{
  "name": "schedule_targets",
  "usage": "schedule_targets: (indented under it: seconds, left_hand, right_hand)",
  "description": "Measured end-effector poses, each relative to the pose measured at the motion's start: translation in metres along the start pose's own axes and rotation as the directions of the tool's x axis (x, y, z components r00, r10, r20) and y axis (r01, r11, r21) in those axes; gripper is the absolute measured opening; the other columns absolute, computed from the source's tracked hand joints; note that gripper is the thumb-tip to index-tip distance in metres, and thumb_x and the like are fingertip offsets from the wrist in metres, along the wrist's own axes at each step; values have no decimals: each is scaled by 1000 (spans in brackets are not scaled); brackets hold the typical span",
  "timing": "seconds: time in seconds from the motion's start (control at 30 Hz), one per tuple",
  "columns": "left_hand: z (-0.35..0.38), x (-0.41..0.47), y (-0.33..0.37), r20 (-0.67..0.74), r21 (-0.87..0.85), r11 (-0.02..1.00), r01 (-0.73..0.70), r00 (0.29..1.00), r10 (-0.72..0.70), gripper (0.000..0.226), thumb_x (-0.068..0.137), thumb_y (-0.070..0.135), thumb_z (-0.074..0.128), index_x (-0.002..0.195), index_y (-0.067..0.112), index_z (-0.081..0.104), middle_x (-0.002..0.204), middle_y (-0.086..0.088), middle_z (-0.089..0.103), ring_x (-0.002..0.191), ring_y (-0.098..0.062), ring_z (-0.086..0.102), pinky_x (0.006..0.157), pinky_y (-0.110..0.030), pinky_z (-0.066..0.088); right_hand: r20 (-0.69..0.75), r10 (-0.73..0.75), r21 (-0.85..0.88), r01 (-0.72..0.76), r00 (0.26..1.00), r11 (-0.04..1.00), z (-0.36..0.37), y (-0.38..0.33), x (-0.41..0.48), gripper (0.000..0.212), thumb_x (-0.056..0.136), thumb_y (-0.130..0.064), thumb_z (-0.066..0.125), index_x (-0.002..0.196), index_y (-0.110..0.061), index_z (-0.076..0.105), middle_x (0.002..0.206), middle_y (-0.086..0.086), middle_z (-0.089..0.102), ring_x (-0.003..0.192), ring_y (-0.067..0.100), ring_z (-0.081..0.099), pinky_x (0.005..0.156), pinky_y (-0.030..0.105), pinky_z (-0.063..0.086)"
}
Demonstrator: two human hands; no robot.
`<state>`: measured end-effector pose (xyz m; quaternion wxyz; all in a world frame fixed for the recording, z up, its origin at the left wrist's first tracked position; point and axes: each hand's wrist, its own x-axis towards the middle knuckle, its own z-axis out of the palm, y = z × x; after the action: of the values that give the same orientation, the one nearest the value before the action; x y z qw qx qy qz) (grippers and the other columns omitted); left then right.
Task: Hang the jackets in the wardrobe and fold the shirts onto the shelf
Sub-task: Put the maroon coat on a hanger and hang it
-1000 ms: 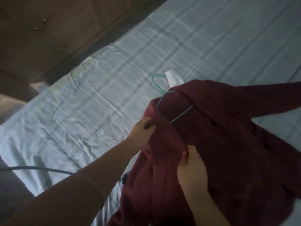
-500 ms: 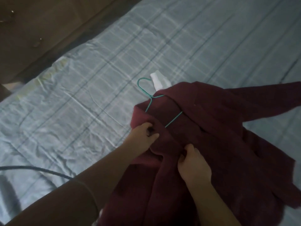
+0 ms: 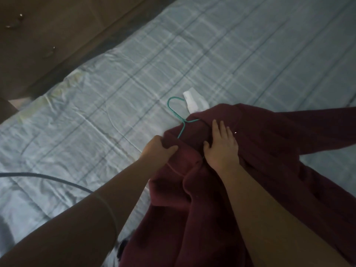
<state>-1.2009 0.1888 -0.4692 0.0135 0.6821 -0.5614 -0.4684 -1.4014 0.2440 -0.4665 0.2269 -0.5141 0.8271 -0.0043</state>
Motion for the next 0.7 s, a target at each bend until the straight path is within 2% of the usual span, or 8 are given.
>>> schedule_targets:
  seconds: [0.07,0.17,0.23,0.3,0.43,0.5,0.63,0.7]
  left_hand:
    - [-3,1,1,107,-92,996,11,994,-1,46,81,38,79,114,11,62,103,-4,70,93,-20,67,82,-35,57]
    - [-8,-12,4,240,-388,922,21,967,79,36,87,21,76,117,16,57,107,-9,70,89,-14,69,73,-25,58]
    - [-10,-23,10,176,-399,913,-88,970,170,32,89,17,72,116,18,53,107,-8,70,94,-20,69,83,-38,59]
    - [-13,-37,18,58,-296,927,-229,965,257,32,88,23,71,113,25,52,98,2,70,91,-18,69,83,-40,57]
    - [-27,-79,37,-100,-185,864,-469,883,458,32,81,35,69,105,41,49,87,29,65,80,10,62,67,-7,45]
    - [-42,-104,49,-114,-187,801,-568,823,557,34,81,34,71,106,45,50,89,36,63,79,17,60,65,-1,40]
    - [-78,-161,76,-83,-225,670,-707,699,710,33,77,40,70,103,51,54,89,30,67,80,11,64,67,-3,42]
    - [-96,-194,86,-57,-198,609,-768,629,775,33,75,44,69,104,53,54,89,28,68,79,10,65,68,-5,44]
  right_hand:
    - [-11,-2,-26,2,1000,1000,4,0,-4,76,93,-33,50,158,-28,10,166,1,14,151,24,16,117,49,22]
    - [-7,-16,23,16,1000,1000,0,1,-13,71,94,-25,48,157,-28,17,164,-2,20,148,23,21,115,50,26]
    - [-34,-34,135,38,999,990,-11,1,-19,67,93,-17,49,156,-25,26,161,1,29,146,25,28,116,49,29]
    - [-92,-35,272,59,995,960,-27,1,-29,64,92,-10,51,153,-17,35,155,6,40,142,27,37,116,47,31]
    - [-251,-8,416,116,968,902,-70,-6,-68,58,89,-5,56,146,-9,44,146,9,50,135,21,43,116,25,28]
    - [-395,9,417,170,919,893,-99,-8,-94,50,87,-2,57,137,-6,52,137,10,56,126,19,48,108,12,24]
    - [-655,36,287,204,755,936,-167,-7,-161,37,81,5,56,115,-7,62,126,11,59,122,28,52,110,23,30]
    - [-730,45,264,221,682,939,-203,-12,-203,41,76,8,53,112,-10,60,128,8,55,124,26,48,111,20,27]
